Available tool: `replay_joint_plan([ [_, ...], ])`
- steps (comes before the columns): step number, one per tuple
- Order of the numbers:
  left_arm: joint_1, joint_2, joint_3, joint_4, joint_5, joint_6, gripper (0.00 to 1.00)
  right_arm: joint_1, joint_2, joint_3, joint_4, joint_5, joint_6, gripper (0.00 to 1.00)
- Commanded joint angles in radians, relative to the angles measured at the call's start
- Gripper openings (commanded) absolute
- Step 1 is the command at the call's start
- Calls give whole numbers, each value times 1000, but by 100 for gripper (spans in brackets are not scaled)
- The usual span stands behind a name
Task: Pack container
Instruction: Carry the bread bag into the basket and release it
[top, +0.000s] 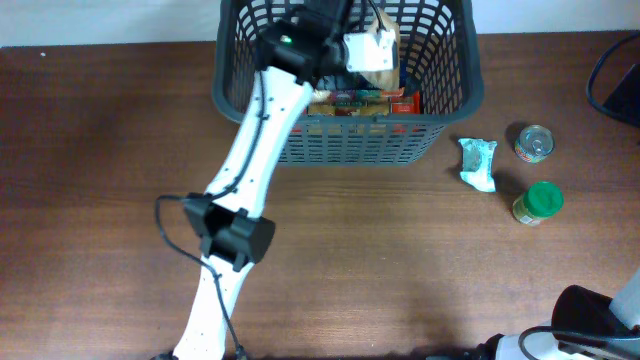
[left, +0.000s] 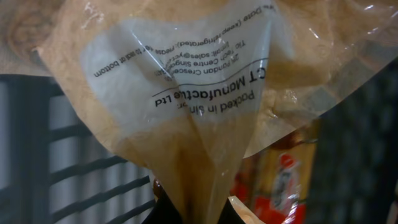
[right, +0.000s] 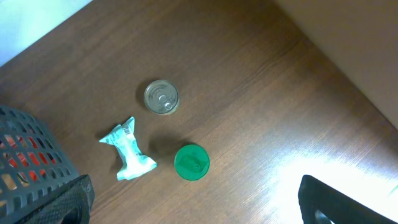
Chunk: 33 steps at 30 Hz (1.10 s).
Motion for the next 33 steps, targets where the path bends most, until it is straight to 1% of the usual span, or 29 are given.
replay_joint_plan([
  [1,-55,11,14,10,-21,-46,2,-6,1,-5,1,16,9,99],
  [5,-82,47,14,-8,-55,-47,1,-6,1,-5,1,16,9,99],
  [10,-85,73,5,-61,-56,-93,2,-6,1,-5,1,16,9,99],
  [15,-85,74,-51,-63,-53,-103,1,-6,1,-5,1,16,9,99],
  [21,-86,75,-150,-55,-16,-104,2,-6,1,-5,1,16,9,99],
  [22,-86,75,-163,-53,-11,-104,6,-6,1,-5,1,16,9,99],
  [23,-87,75,-171,-51,-10,-108,15,-6,1,-5,1,16,9,99],
  [24,-88,75,-173,-48,-10,-125,19,-6,1,-5,1,16,9,99],
  [25,-90,75,-173,-42,-10,-148,19,-6,1,-5,1,16,9,99],
  [27,-92,75,-173,-31,-10,-163,18,-6,1,-5,1,16,9,99],
  [28,-94,75,-173,-24,-13,-163,9,-6,1,-5,1,16,9,99],
  [29,-94,75,-173,-20,-14,-163,6,-6,1,-5,1,16,9,99],
  [30,-94,75,-173,-19,-14,-163,6,-6,1,-5,1,16,9,99],
  [31,-94,75,-173,-21,-14,-163,7,-6,1,-5,1,16,9,99],
  [33,-93,75,-173,-19,-39,-167,19,-6,1,-5,1,16,9,99],
])
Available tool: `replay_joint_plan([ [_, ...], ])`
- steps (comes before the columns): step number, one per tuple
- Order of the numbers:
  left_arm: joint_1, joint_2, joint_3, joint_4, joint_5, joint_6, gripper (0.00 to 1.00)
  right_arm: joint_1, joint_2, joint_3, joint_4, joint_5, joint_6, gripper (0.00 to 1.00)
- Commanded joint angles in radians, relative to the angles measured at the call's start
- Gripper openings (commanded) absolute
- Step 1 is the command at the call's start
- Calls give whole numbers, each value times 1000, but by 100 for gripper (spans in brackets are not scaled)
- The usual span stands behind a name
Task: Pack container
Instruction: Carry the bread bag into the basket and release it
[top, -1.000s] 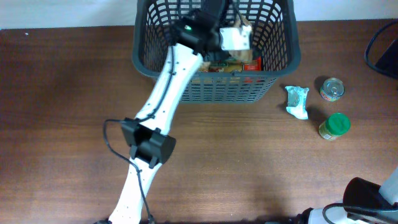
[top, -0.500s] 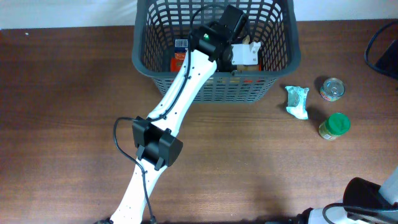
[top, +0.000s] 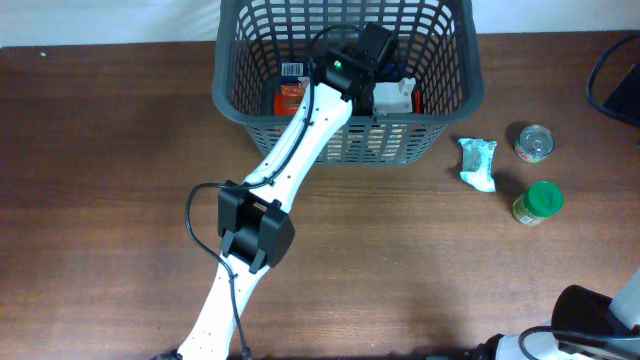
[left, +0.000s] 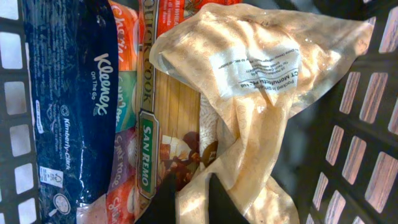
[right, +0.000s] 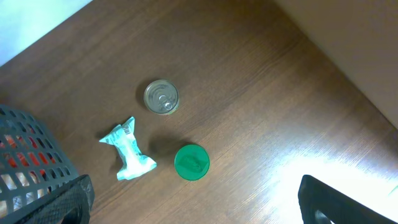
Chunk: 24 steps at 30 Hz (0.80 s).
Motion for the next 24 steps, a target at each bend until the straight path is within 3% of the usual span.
replay_joint_plan([
  [1,-3,-1,-4,8,-56,-33,20,-6,1,-5,1,16,9,99],
  [3,-3,-9,8,26,-192,-84,31,-6,1,-5,1,16,9,99],
  [5,-2,-35,19,53,-289,-155,52,-6,1,-5,1,16,9,99],
  [8,18,-112,40,70,-299,-216,63,-6,1,-5,1,16,9,99],
  [12,55,-236,69,76,-299,-220,66,-6,1,-5,1,16,9,99],
  [17,126,-408,97,103,-282,-312,67,-6,1,-5,1,16,9,99],
  [24,352,-585,97,18,-277,-486,67,-6,1,-5,49,16,10,99],
])
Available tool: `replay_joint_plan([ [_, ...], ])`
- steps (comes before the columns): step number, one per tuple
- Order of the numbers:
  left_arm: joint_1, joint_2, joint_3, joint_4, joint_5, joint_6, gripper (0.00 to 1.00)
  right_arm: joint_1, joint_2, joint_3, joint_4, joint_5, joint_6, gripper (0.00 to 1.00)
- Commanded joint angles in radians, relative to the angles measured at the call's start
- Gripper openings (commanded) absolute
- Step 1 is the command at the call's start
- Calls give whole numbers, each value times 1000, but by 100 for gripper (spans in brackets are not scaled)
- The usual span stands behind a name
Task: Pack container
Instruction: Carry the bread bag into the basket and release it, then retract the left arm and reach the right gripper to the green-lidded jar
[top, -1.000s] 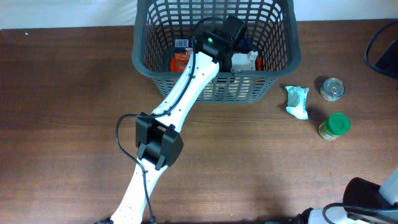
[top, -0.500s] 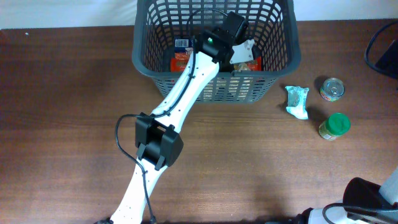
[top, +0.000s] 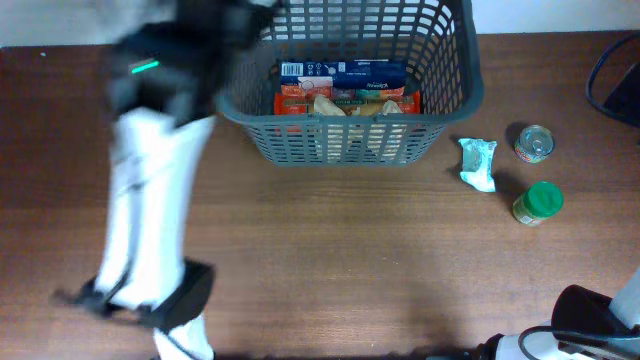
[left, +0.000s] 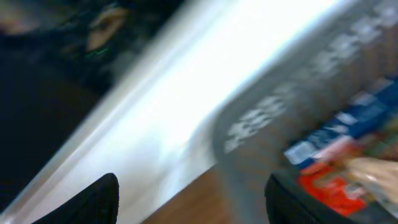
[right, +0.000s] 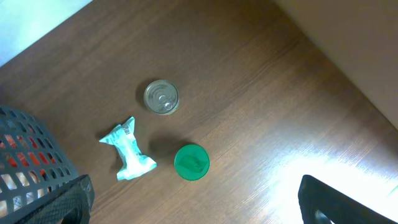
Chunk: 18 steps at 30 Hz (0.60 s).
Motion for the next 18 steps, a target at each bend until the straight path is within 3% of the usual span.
replay_joint_plan([
  [1,126,-35,-6,-63,-10,-153,66,-6,1,-5,63,16,9,99],
  [3,224,-43,-6,-114,-10,-256,59,-6,1,-5,121,14,9,99],
  [6,367,-30,-13,-224,36,-428,58,-6,1,-5,137,-18,9,99],
  [9,481,5,-35,-321,138,-448,60,-6,1,-5,195,-36,9,99],
  [10,504,17,-43,-342,149,-448,63,-6,1,-5,200,-44,9,99],
  [11,526,32,-53,-364,152,-448,76,-6,2,-5,196,-45,9,99],
  [12,543,46,-63,-385,152,-448,99,-6,5,-5,186,-45,9,99],
  [18,591,122,-78,-422,151,-448,99,-7,52,-89,80,-32,44,97],
])
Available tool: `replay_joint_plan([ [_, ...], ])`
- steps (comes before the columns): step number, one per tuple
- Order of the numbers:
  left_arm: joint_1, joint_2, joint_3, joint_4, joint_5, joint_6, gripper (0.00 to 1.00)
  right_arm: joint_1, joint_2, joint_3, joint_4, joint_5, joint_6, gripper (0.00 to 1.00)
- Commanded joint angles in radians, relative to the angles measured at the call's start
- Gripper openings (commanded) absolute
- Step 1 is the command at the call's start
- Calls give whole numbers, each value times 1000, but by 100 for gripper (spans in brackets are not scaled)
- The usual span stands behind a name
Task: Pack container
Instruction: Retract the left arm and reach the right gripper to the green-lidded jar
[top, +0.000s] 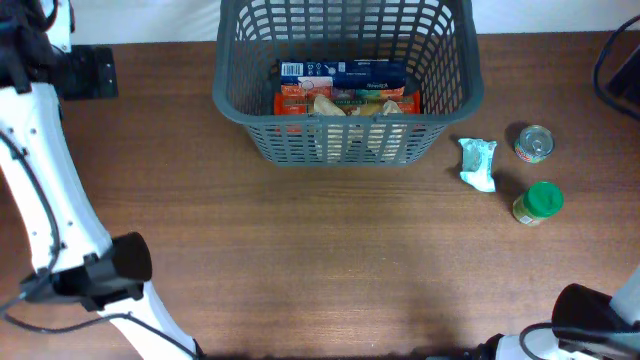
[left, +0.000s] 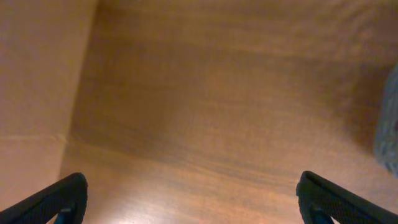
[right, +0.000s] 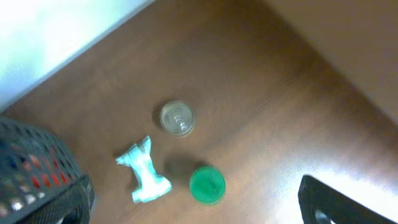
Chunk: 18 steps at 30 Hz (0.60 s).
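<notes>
The grey mesh basket (top: 345, 75) stands at the back centre and holds a blue pack, red and orange packs and a beige bag (top: 340, 104). On the table to its right lie a crumpled teal packet (top: 477, 163), a tin can (top: 534, 142) and a green-lidded jar (top: 538, 203). My left gripper (left: 193, 202) is open over bare wood at the table's far back left (top: 88, 72). My right gripper (right: 196, 206) hangs open high above the packet (right: 146, 180), can (right: 177, 118) and jar (right: 207, 185).
The brown table (top: 320, 270) runs to a pale wall at the back. A basket corner (right: 31, 162) shows in the right wrist view, and its edge (left: 388, 124) in the left wrist view. A dark cable (top: 615, 70) lies at the far right.
My left arm has moved from just left of the basket to the table's far back left corner, gripper still open. The right wrist view has shifted slightly; the three loose items lie unmoved.
My left gripper first held a beige bag above the basket. Then it was down inside, with the bag lying on the packs. Later it was open outside the basket, the bag left inside, and now it is far left.
</notes>
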Motion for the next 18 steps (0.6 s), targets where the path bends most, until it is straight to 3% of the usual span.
replay_joint_plan([
  [1,13,33,-1,-5,30,-29,99,-6,47,-111,-8,6,42,97],
  [10,13,63,-1,-5,30,-29,99,-7,50,-628,226,-5,62,99],
  [18,13,63,-1,-5,30,-29,99,-8,50,-845,414,-14,62,99],
])
